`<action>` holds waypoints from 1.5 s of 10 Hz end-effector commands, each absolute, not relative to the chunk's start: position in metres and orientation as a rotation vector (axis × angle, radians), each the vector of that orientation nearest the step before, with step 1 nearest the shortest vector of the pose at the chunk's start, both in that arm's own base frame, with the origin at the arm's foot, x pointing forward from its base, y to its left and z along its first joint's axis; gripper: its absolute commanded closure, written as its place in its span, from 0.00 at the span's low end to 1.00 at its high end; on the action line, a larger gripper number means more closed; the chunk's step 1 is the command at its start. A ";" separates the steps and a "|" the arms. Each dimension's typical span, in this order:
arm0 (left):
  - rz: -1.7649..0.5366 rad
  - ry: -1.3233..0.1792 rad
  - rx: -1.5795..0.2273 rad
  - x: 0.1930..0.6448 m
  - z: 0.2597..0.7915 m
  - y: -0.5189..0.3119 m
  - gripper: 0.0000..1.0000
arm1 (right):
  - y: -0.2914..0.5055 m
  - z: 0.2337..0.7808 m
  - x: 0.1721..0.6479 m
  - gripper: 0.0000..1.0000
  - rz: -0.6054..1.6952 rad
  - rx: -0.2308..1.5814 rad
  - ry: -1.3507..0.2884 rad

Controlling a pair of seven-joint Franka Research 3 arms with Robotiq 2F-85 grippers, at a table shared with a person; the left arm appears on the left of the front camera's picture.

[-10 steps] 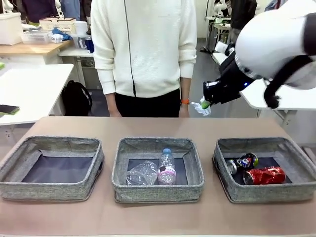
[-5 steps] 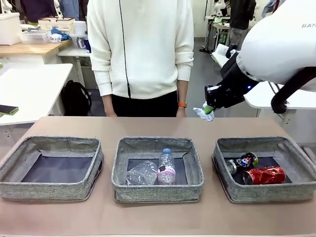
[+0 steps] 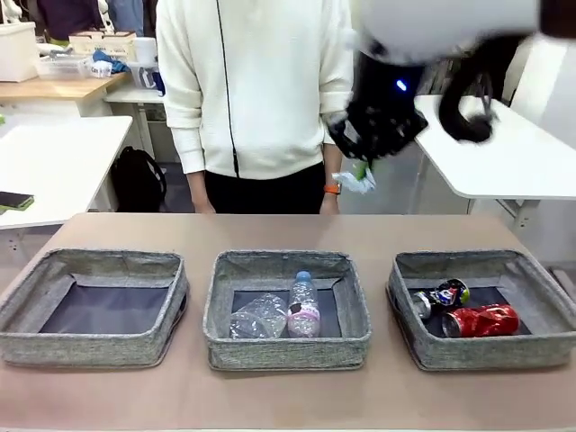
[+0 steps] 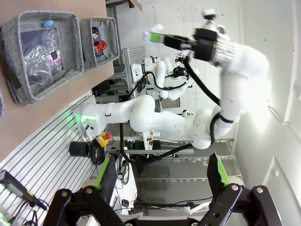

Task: Sort the waste into the appropriate baskets.
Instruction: Pick up the waste item pointed out by the person.

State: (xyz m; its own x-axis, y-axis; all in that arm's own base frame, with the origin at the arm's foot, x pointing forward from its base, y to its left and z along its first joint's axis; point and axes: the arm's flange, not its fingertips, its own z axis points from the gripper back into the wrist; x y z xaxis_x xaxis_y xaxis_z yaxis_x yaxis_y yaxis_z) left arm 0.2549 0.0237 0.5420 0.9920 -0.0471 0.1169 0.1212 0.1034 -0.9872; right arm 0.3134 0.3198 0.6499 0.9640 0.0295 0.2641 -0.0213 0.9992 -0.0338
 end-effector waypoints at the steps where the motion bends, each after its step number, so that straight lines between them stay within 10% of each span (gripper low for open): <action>1: -0.141 -0.078 -1.483 0.254 0.545 0.022 0.00 | 0.388 0.696 0.338 0.93 -0.078 -0.056 -0.240; 6: -0.141 -0.078 -1.483 0.254 0.545 0.022 0.00 | 0.426 0.747 0.303 0.93 -0.084 0.182 -0.228; 15: -0.141 -0.078 -1.483 0.254 0.545 0.022 0.00 | 0.392 0.769 0.313 0.93 -0.102 0.062 -0.263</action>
State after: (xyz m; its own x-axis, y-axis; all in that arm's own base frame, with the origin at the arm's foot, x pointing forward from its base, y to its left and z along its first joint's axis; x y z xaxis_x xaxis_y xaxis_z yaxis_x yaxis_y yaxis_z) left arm 0.2552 0.0237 0.5427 0.9918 -0.0448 0.1193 0.1233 0.0990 -0.9874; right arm 0.3132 0.3947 0.7624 0.9651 -0.1136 0.2360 0.0923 0.9908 0.0993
